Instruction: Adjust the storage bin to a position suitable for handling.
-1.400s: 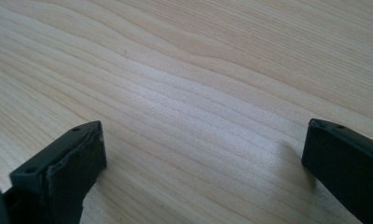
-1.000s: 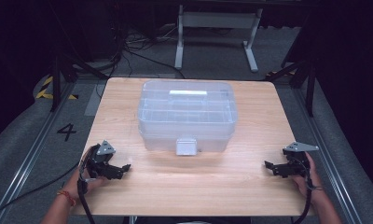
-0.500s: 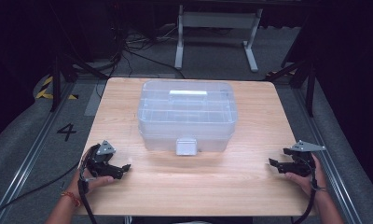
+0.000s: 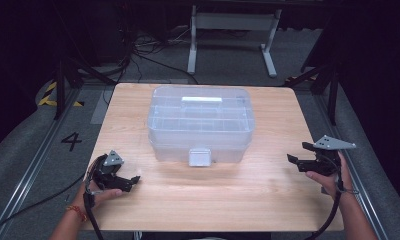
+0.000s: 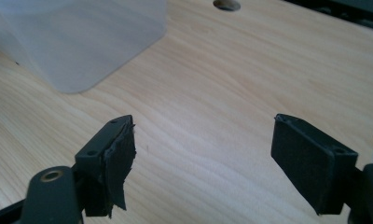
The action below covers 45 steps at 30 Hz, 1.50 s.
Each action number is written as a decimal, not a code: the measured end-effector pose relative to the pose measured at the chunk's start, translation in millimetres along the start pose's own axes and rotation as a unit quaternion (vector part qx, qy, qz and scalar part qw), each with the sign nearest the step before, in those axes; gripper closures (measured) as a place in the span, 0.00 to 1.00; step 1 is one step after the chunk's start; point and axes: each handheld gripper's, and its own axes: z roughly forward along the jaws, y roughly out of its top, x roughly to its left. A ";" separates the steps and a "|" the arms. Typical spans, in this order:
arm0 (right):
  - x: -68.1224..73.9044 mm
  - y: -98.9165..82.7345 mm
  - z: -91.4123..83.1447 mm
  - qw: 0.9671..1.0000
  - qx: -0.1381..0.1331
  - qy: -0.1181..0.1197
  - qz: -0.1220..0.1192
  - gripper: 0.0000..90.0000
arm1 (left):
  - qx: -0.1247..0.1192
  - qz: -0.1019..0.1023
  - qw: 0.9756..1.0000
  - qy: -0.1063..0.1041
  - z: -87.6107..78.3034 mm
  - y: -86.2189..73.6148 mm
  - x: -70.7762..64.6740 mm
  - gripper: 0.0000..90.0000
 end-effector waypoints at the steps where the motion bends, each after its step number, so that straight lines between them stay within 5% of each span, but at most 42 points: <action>1: 1.0 4.4 -0.8 1.000 -0.002 0.000 -0.002 0.25 | 0.000 0.000 1.000 0.000 0.0 0.0 0.0 0.01; 45: 36.1 113.3 -0.3 0.994 -0.071 0.029 -0.071 0.28 | 0.000 0.000 1.000 0.000 0.0 0.0 0.0 0.01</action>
